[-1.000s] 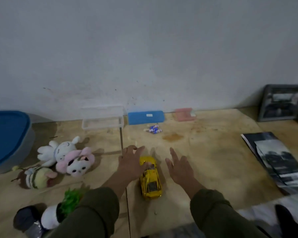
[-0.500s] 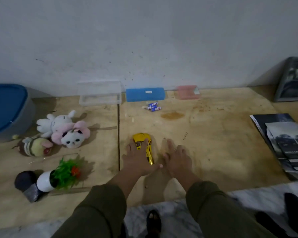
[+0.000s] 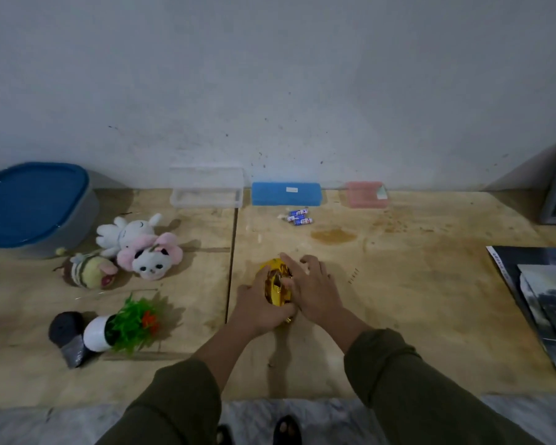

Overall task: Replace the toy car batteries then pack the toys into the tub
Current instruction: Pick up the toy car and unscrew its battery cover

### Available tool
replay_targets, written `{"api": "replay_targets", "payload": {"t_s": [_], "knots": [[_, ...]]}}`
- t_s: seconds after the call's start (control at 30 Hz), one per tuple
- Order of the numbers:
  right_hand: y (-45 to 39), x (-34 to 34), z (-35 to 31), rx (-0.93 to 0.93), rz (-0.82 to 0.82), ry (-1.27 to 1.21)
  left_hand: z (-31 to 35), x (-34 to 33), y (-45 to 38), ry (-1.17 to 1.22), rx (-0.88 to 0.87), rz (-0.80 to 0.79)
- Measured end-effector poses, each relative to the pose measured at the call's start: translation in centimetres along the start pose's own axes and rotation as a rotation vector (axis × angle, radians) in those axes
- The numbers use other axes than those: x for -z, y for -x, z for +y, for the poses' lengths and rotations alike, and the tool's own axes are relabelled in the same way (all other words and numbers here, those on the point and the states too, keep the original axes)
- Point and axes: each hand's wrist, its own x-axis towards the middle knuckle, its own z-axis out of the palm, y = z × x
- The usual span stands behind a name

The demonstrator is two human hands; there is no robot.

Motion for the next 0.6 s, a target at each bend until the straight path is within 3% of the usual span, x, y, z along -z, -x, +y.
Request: {"api": "replay_targets", "payload": {"t_s": [0.13, 0.23, 0.4, 0.6], "knots": [[-2.2, 1.8, -1.5, 0.045, -0.07, -0.321, 0.8, 2.6, 0.7, 0.411, -0.061, -0.071], [-2.9, 2.8, -2.9, 0.045, -0.139, -0.51, 0.9, 4.0, 1.0, 0.468, -0.109, -0.089], [-3.4, 3.6, -4.7, 0.015, -0.16, -0.673, 0.4, 5.1, 1.3, 0.602, -0.082, -0.175], [-4.3, 4.9, -4.5, 0.07, -0.101, -0.721, -0.6, 5.7, 1.3, 0.981, -0.077, -0.337]]}}
